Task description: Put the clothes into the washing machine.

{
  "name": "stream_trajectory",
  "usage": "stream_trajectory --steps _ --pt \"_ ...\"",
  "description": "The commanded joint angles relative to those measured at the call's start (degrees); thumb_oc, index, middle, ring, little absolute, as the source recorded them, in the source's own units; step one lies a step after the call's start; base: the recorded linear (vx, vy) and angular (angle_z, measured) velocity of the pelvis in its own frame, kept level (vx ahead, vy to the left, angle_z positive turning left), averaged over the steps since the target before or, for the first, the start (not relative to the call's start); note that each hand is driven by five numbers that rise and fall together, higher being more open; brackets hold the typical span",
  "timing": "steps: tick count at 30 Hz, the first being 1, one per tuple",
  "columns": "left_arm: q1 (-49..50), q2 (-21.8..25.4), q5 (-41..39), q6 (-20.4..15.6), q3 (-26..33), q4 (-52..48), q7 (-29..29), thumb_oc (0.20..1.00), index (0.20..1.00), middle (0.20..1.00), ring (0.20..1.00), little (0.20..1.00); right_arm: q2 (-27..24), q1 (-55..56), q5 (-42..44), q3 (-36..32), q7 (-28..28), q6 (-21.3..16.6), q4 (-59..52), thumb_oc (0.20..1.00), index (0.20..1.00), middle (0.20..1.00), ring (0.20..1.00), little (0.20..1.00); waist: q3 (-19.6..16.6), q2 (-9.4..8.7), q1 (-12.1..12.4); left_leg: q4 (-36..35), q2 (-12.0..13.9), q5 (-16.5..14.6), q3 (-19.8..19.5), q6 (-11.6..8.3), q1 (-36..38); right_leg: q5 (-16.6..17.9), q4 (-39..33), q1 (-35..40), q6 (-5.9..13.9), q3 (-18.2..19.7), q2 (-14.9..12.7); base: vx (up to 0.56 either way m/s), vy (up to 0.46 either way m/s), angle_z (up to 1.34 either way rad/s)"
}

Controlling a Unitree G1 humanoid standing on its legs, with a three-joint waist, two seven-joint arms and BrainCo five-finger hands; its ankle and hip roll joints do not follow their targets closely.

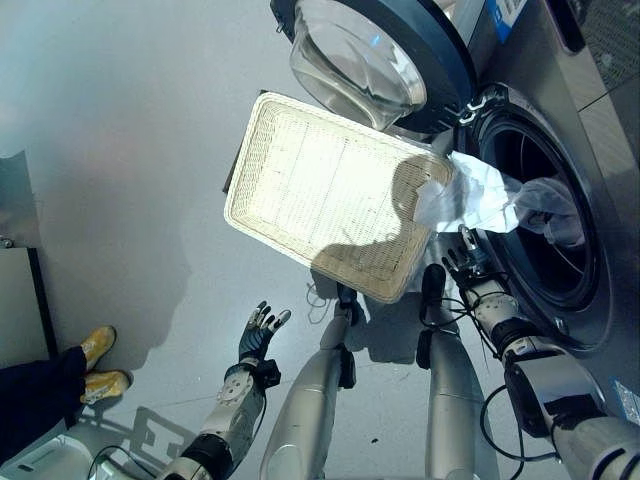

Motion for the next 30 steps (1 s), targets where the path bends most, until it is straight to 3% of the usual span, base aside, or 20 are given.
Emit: stream_trajectory --steps 1,8,13,17,25,26,27,30 --pt "-1.8 -1.6 1.6 -0.4 -1.3 -1.2 0.6 1.0 1.0 1.0 1.0 1.0 -3.8 -0.4 5.8 -0.7 3.2 -1.8 0.8 1.0 1.0 1.0 1.0 1.0 1.2 8.3 -0.1 4.4 -2.7 -2.2 1.6 -1.33 -3.4 -7.1 4.8 0.9 0.21 -3.4 3.8 0.01 -0.056 0.07" --pt "-1.0 -1.6 1.0 -0.9 -2.3 -3.1 1.6 1.0 1.0 1.0 1.0 1.0 -3.4 -0.6 12.5 -2.6 10.9 -9.8 -3.8 1.0 1.0 1.0 1.0 1.0 1.2 9.08 -0.4 4.2 -2.6 -2.0 1.7 -1.84 -4.0 -7.6 5.7 -0.5 0.17 -2.7 4.1 0.0 -0.009 0.05" --pt "-0.6 -1.5 0.3 -1.6 -2.5 -3.9 1.8 1.0 1.0 1.0 1.0 1.0 -4.8 -2.6 11.6 -3.5 12.5 -14.2 -5.3 1.0 1.0 1.0 1.0 1.0 1.2 9.79 -0.5 3.8 -2.4 -1.7 2.0 -2.0 -4.4 -7.5 5.3 -1.2 0.16 -2.1 4.3 0.0 0.0 0.0" --pt "-0.3 -0.8 -0.2 -1.6 -2.8 -4.6 1.7 1.0 1.0 1.0 1.0 1.0 -6.5 -4.8 11.4 -4.0 13.6 -15.7 -5.7 1.0 1.0 1.0 1.0 1.0 1.2 10.08 -0.2 3.7 -2.3 -1.7 1.9 -2.08 -4.7 -7.6 5.3 -1.6 0.17 -2.0 4.3 0.0 0.0 0.0" --pt "0.7 1.6 0.4 -0.7 -2.1 -6.0 1.4 1.0 1.0 1.0 1.0 1.0 -11.6 -8.4 6.9 -2.9 14.5 -14.1 -7.9 1.0 1.0 1.0 1.0 1.0 1.2 8.89 0.2 3.8 -2.0 -1.7 1.8 -2.07 -5.6 -6.7 4.6 -2.2 0.32 -2.3 4.8 -0.01 -0.051 0.01" --pt "0.8 2.1 0.4 -0.5 -1.8 -6.2 1.2 1.0 1.0 1.0 1.0 1.0 -12.1 -8.6 6.5 -2.7 14.5 -13.9 -8.4 0.702 0.702 0.702 0.702 0.702 1.2 8.55 0.2 3.8 -1.9 -1.7 1.7 -2.07 -5.8 -6.5 4.4 -2.4 0.43 -2.3 4.9 -0.01 -0.073 0.0" --pt "0.9 3.0 0.5 -0.1 -1.5 -6.8 1.1 1.0 1.0 1.0 1.0 1.0 -13.1 -9.0 5.5 -2.2 14.5 -13.1 -9.3 0.2 0.2 0.2 0.2 0.2 1.2 7.95 0.2 4.0 -1.8 -1.7 1.7 -2.03 -6.3 -6.0 4.0 -2.6 0.52 -2.3 5.1 -0.01 -0.07 0.0" --pt "1.1 3.7 0.8 -0.1 -1.1 -7.1 0.9 1.0 1.0 1.0 1.0 1.0 -14.3 -9.5 5.7 -1.3 15.2 -12.6 -10.5 0.2 0.2 0.2 0.2 0.2 1.2 7.05 0.0 3.9 -1.6 -1.7 1.6 -1.93 -6.5 -5.4 3.3 -2.7 0.61 -2.1 5.6 -0.01 -0.05 -0.01"
